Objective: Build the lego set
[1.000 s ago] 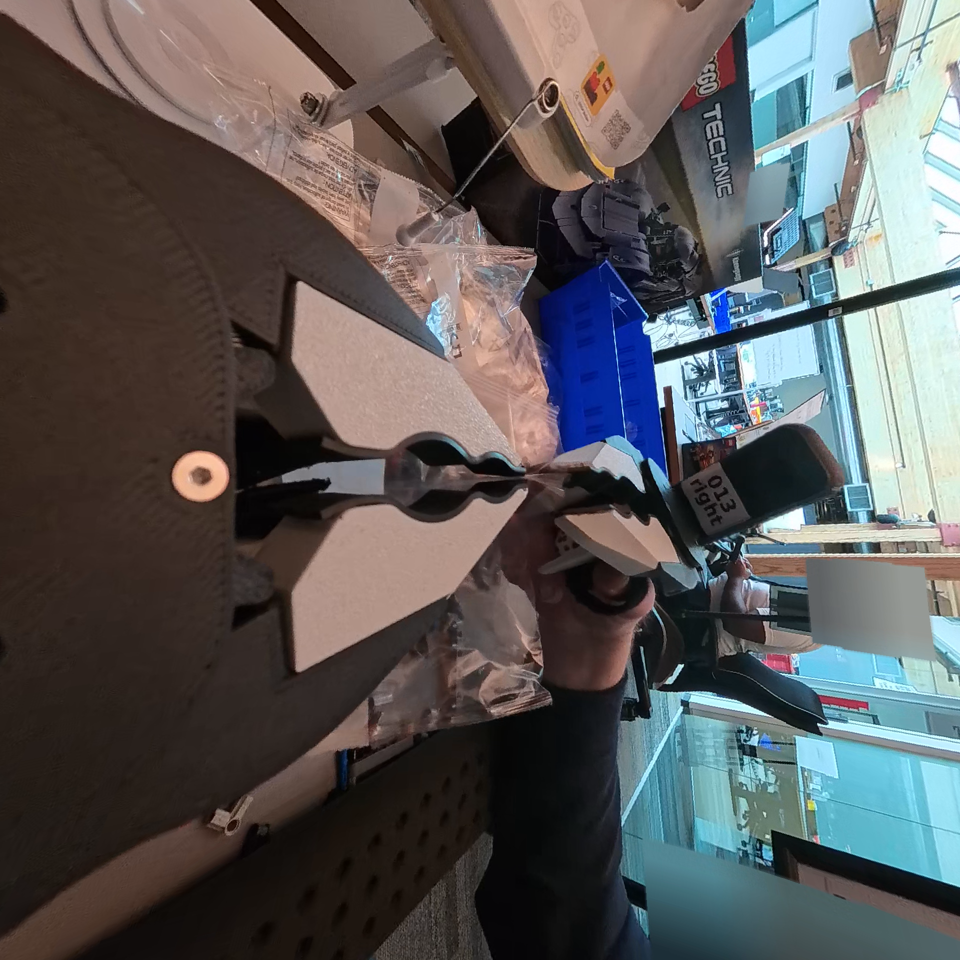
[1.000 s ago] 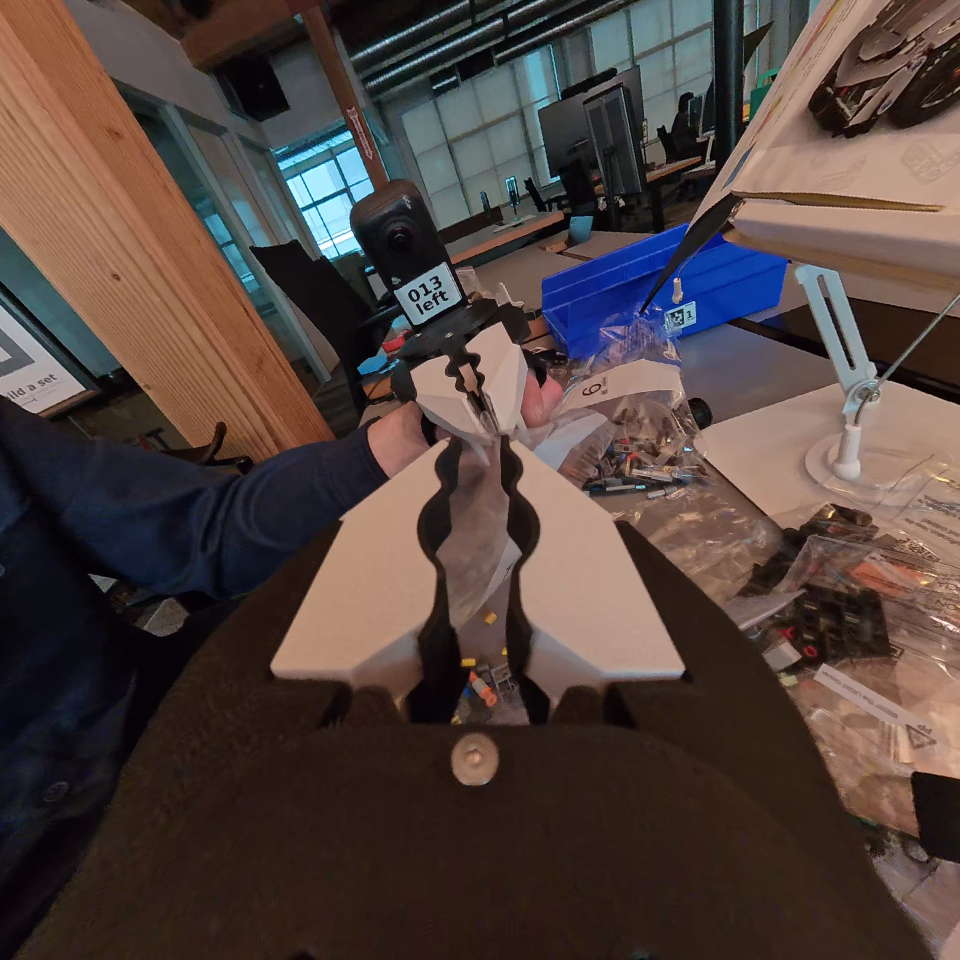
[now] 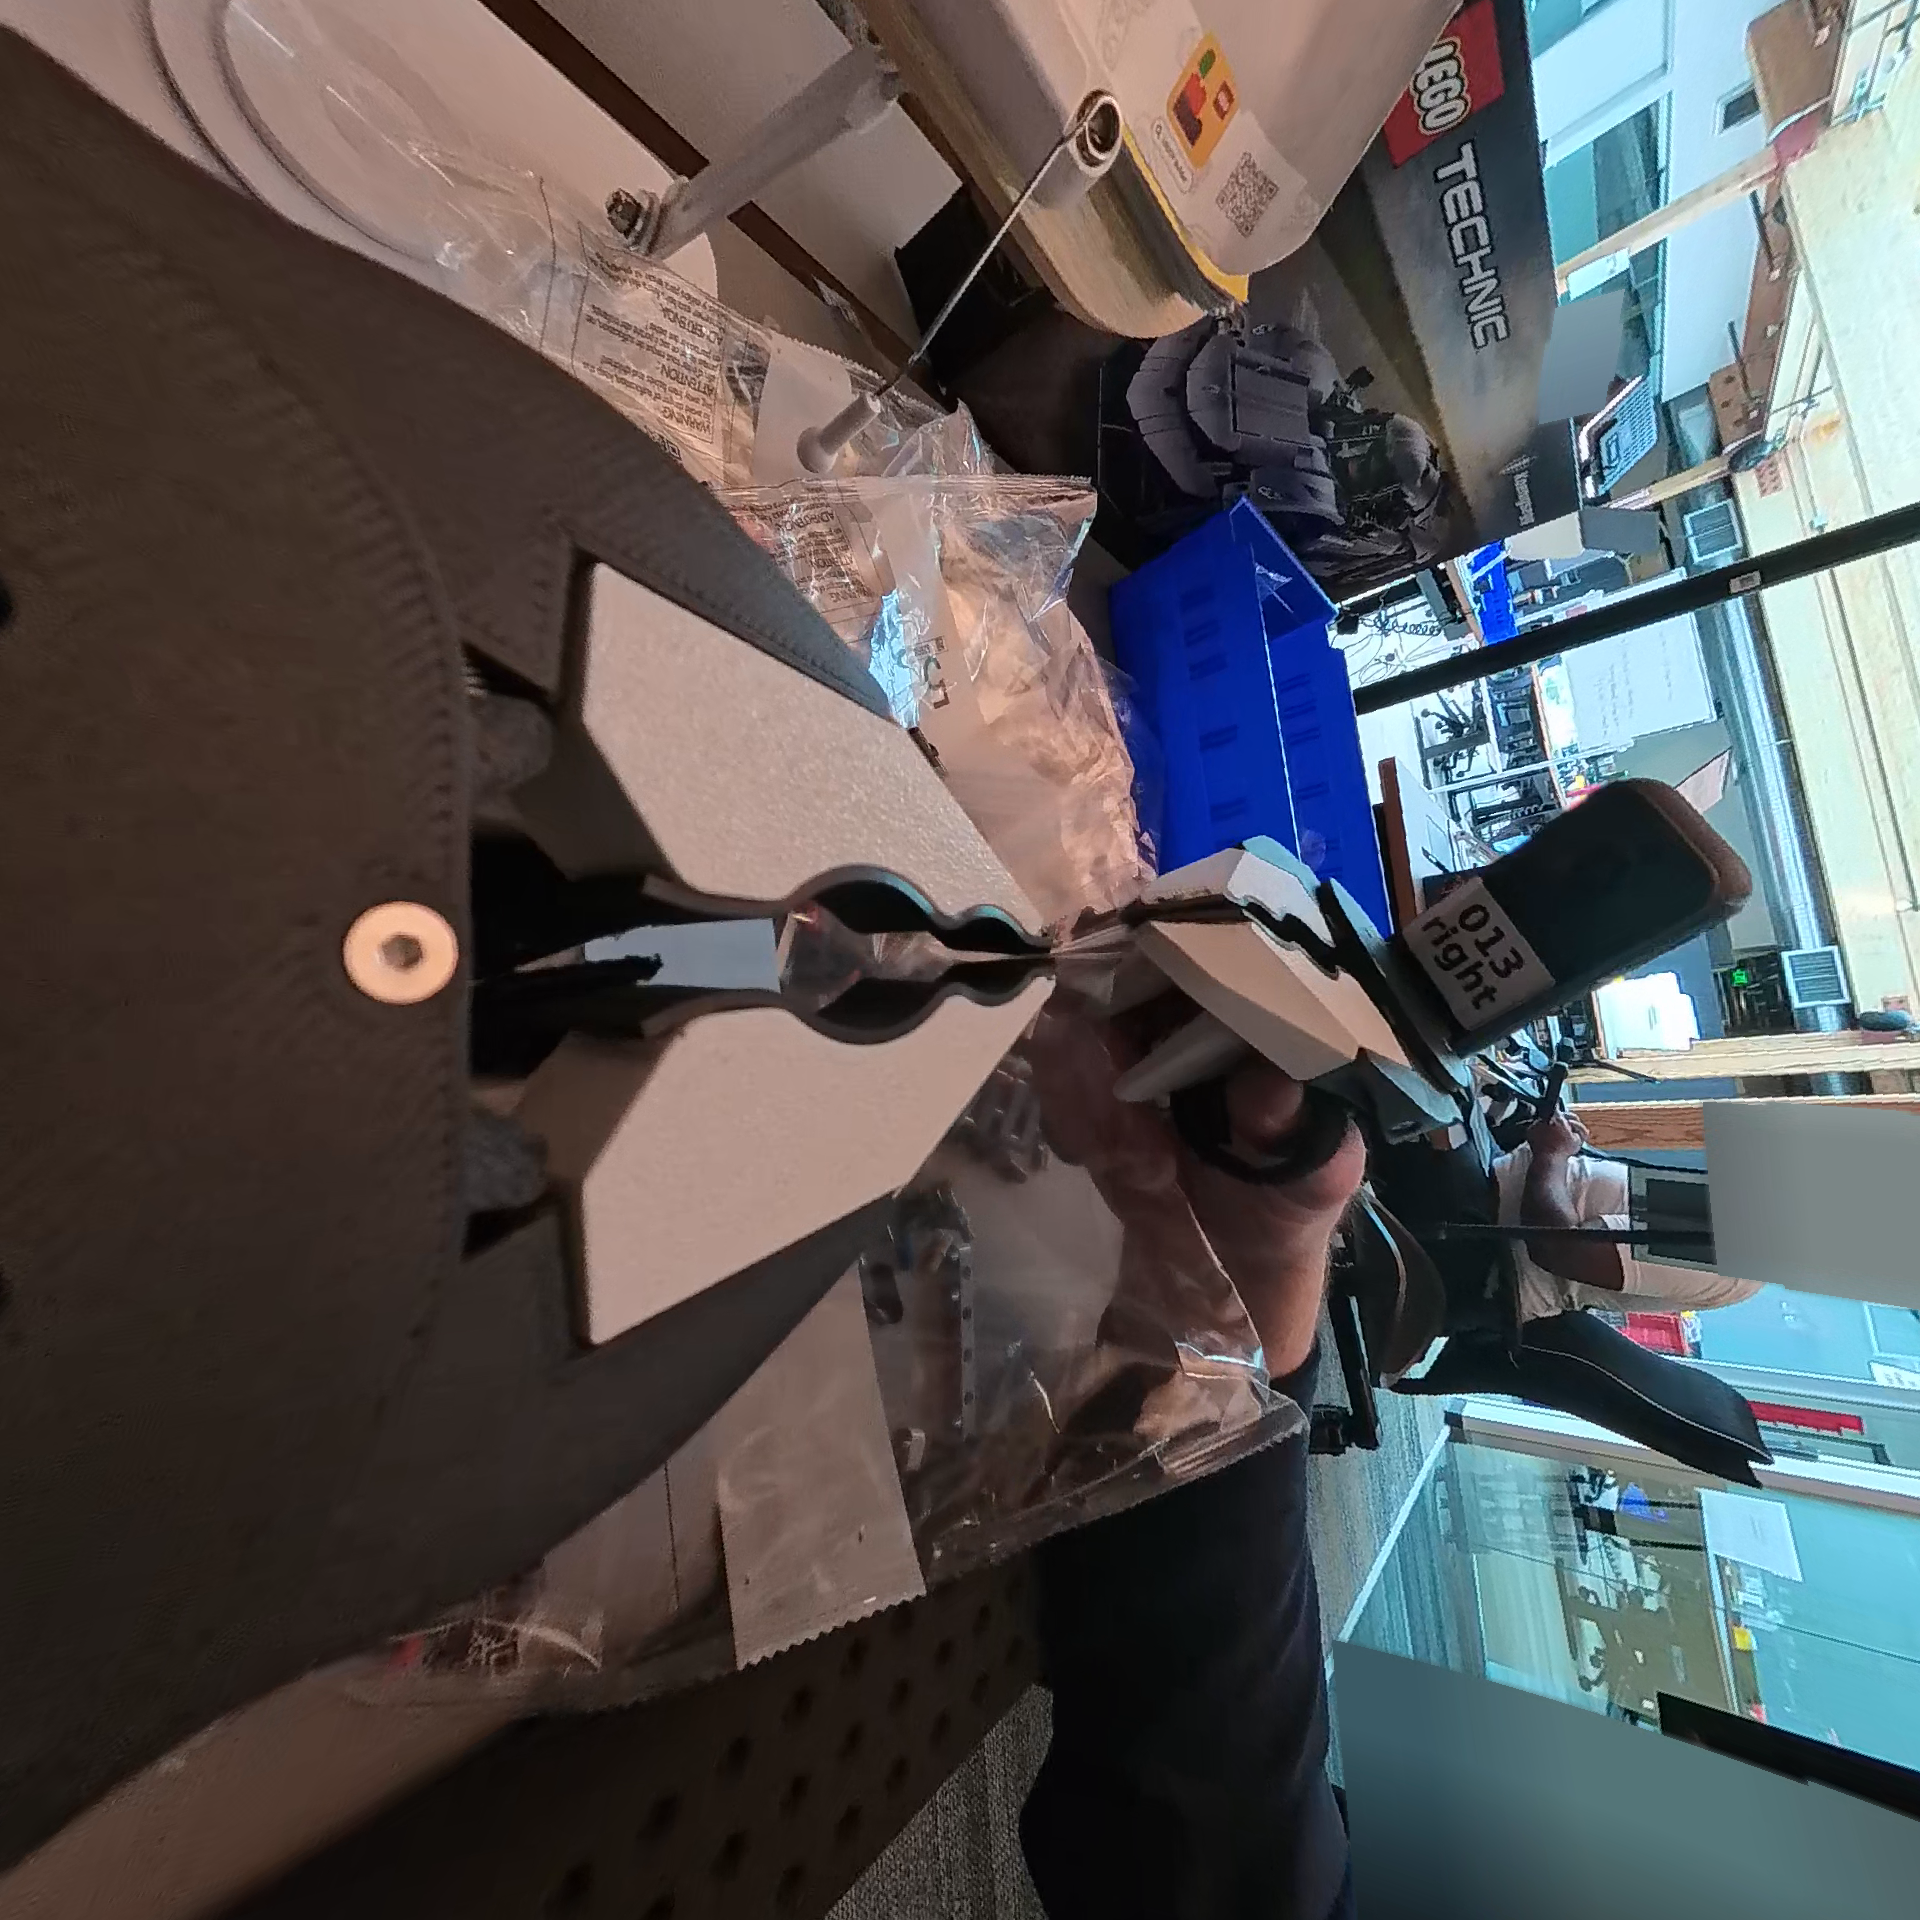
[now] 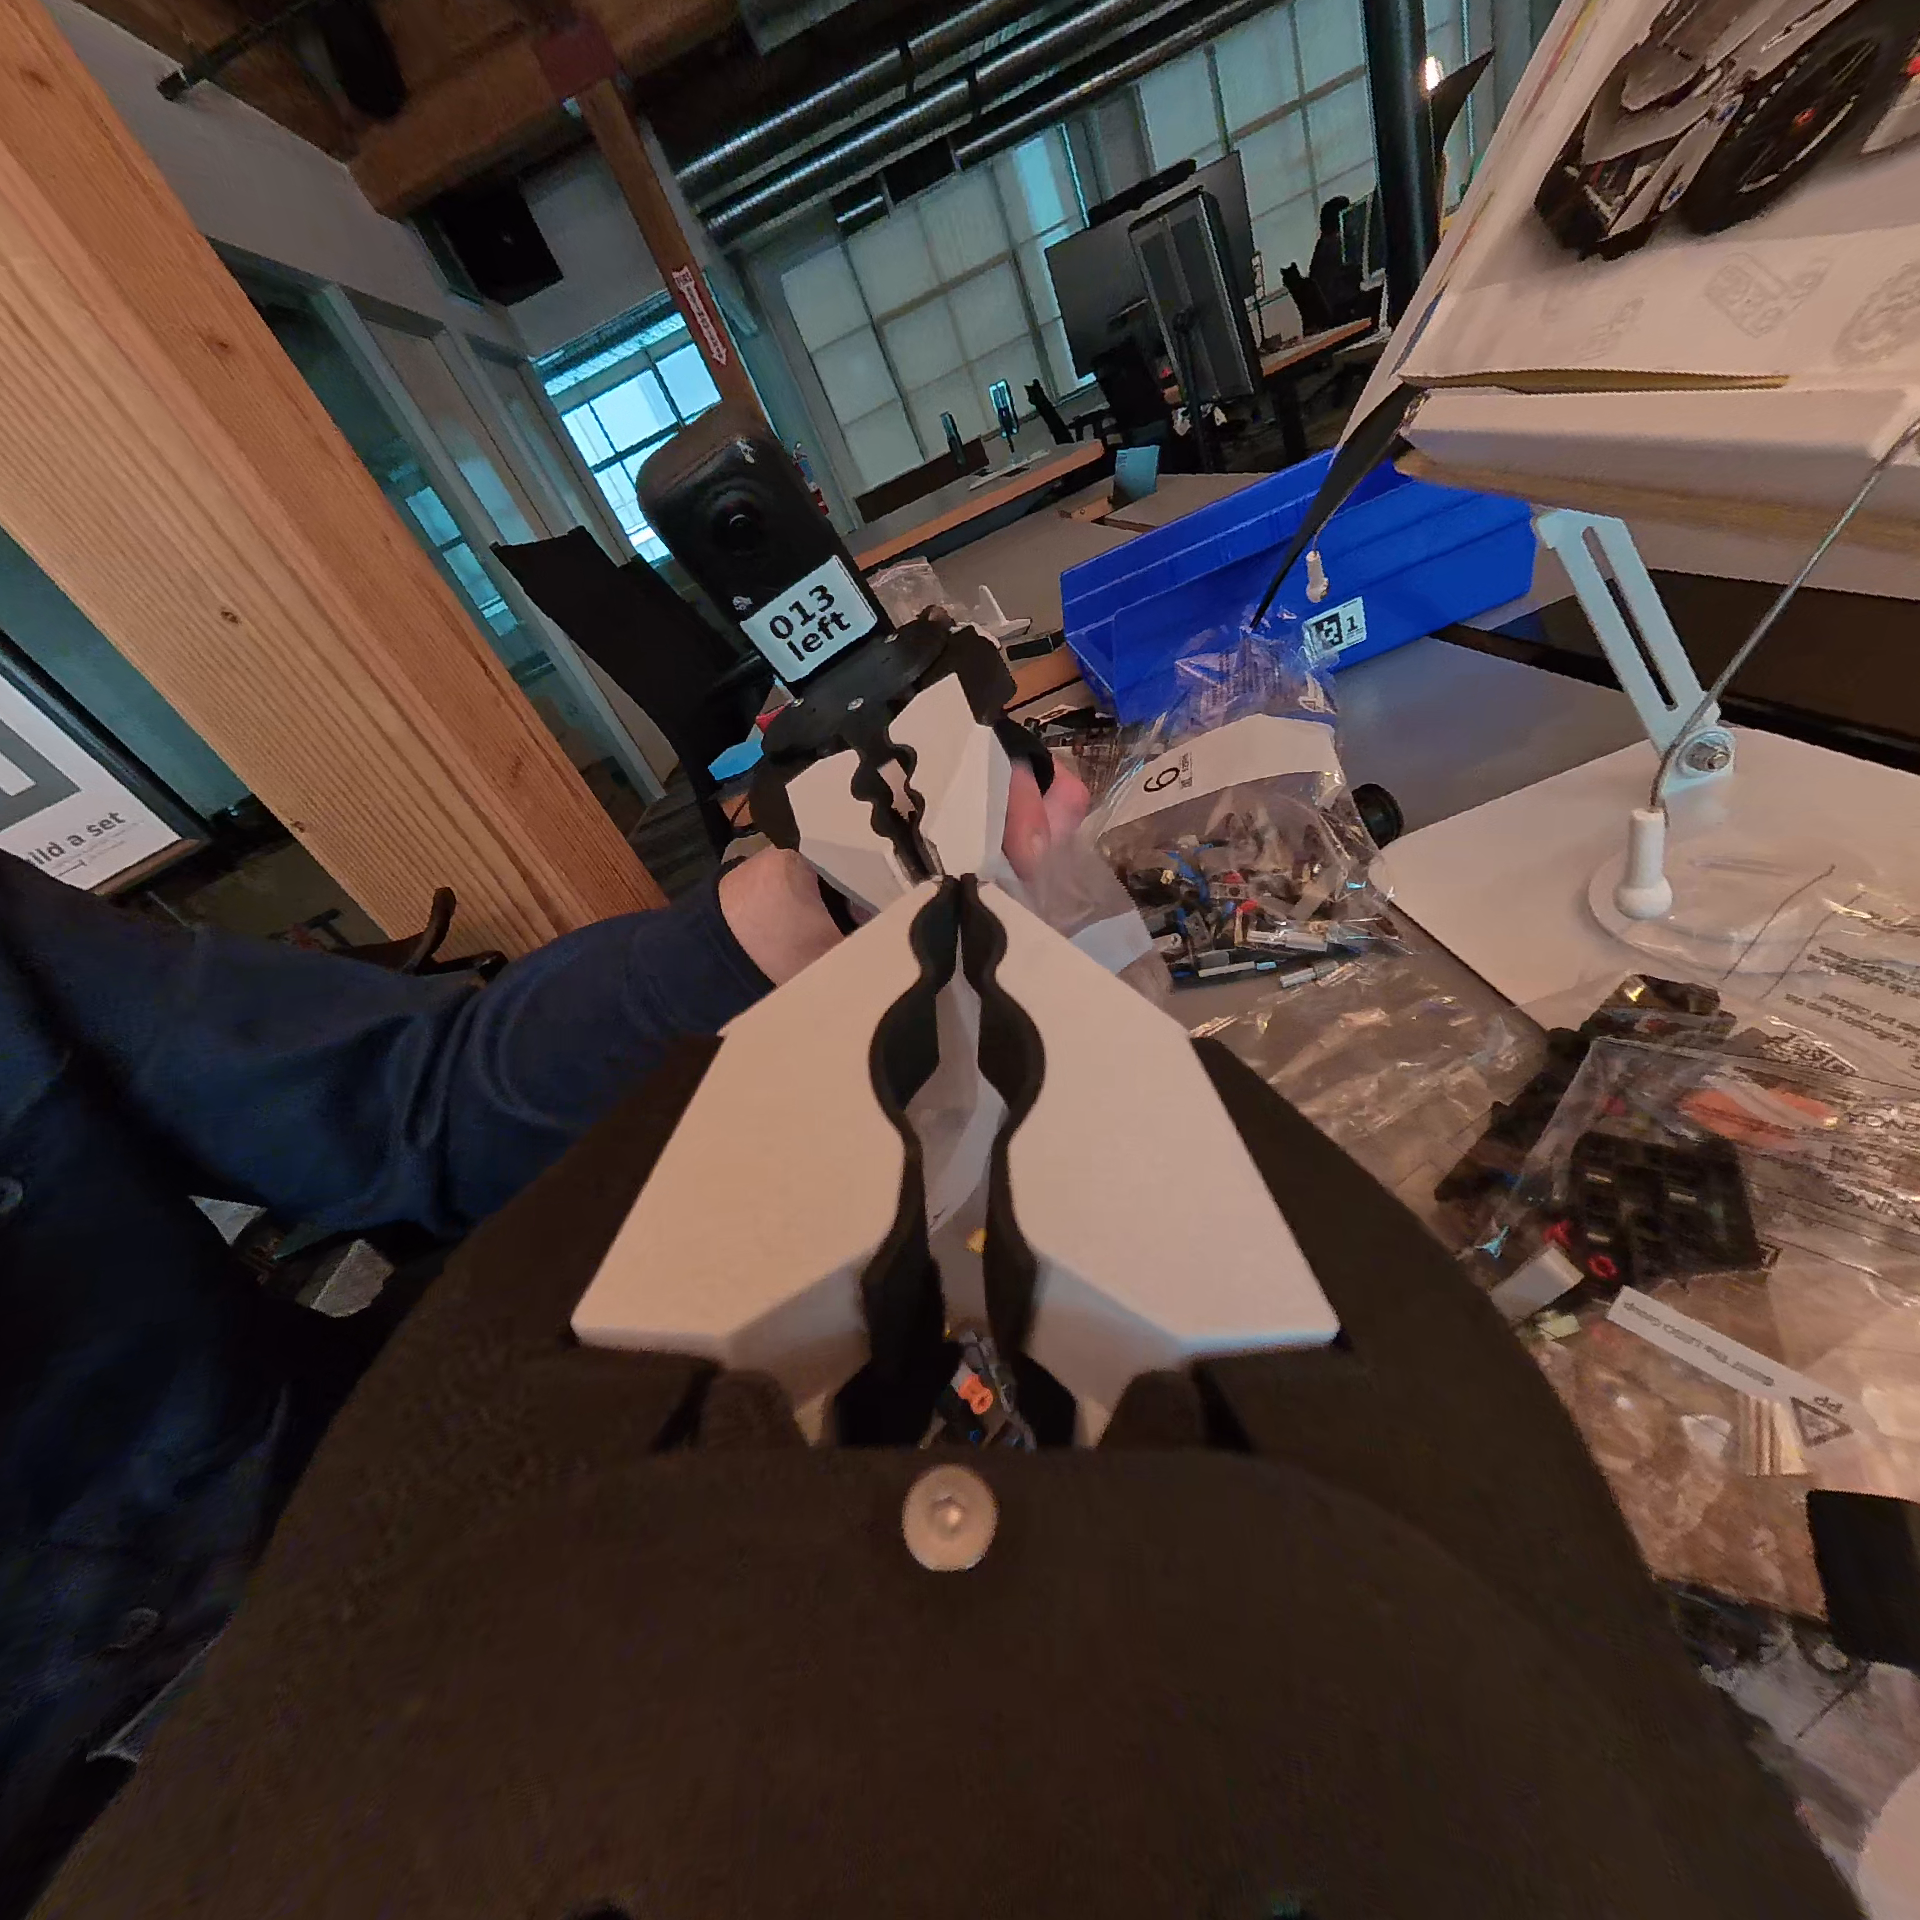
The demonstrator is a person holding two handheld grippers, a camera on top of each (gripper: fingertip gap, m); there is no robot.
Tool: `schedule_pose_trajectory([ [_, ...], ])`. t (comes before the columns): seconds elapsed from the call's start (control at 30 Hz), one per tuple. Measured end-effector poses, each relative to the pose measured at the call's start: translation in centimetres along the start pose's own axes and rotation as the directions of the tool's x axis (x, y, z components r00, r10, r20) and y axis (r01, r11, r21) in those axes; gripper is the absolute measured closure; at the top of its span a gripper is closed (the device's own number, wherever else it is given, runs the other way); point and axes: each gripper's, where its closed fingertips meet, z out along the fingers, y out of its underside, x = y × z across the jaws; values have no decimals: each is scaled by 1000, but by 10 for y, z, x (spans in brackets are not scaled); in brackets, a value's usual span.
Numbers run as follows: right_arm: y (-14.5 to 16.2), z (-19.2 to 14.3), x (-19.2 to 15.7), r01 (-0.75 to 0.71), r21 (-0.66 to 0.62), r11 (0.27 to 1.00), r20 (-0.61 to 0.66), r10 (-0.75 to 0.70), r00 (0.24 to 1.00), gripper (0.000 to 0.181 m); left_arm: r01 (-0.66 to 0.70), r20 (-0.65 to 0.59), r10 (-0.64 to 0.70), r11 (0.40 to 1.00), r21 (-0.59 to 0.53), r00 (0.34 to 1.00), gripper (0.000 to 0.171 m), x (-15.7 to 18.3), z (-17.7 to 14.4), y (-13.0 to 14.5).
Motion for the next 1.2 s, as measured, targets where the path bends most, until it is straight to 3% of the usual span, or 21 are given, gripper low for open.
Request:
schedule_pose_trajectory([
  [0.6,1,-4,9,39,-19,999,-70,-40,997,181,21,16,-22,998,57,1000,171,-6,-7,-8],
  [1.07,17,1,24,131,-159,978,-199,-162,967,181,24,11,-25,998,53,1000,171,-5,-6,-7],
  [1.2,21,3,24,126,-182,975,-202,-163,966,172,22,9,-22,999,50,1000,171,-4,-4,-7],
])
